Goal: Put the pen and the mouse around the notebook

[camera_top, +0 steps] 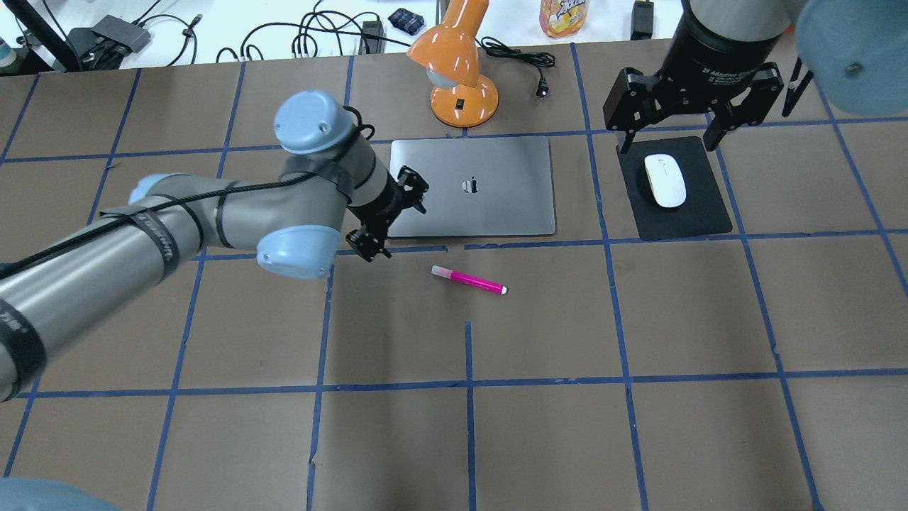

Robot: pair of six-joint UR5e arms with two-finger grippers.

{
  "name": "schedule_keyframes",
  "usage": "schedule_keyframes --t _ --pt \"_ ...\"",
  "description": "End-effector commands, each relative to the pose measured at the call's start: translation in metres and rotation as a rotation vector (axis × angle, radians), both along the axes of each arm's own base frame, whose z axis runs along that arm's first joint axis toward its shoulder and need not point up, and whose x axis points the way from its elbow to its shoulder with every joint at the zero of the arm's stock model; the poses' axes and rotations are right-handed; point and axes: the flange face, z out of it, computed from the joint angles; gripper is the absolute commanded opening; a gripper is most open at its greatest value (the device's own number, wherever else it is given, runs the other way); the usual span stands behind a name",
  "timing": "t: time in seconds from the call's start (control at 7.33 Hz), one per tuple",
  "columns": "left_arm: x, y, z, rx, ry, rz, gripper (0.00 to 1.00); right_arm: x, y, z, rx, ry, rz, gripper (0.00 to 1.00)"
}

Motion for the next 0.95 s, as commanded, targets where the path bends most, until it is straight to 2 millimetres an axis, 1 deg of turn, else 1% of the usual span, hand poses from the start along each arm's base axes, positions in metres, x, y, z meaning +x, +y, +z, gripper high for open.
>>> schedule_keyframes --t 0.0,0.14,0.27,0.41,0.55,0.68,0.82 --pt "0.051 -0.012 0.059 0.036 -0.041 -0.211 1.0 0.0 0.0 0.0 0.0 0.0 0.0 1.0" --pt "0.058 -0.01 0.081 -0.001 -0.074 -0.346 1.0 0.0 0.0 0.0 0.0 0.0 0.0 1.0" --pt "0.056 -0.001 0.098 -0.026 -0.072 -0.434 1.0 0.0 0.0 0.0 0.0 0.0 0.0 1.0" --pt "0.06 0.011 0.112 -0.017 -0.072 -0.461 1.0 0.0 0.0 0.0 0.002 0.0 0.0 1.0" --pt "0.06 0.025 0.131 -0.042 -0.078 -0.528 1.0 0.0 0.0 0.0 0.002 0.0 0.0 1.0" --pt "0.06 0.046 0.146 -0.015 -0.069 -0.624 1.0 0.0 0.0 0.0 0.0 0.0 0.0 1.0" --pt "0.06 0.065 0.157 -0.012 -0.061 -0.684 1.0 0.0 -0.001 -0.001 -0.001 0.0 0.0 1.0"
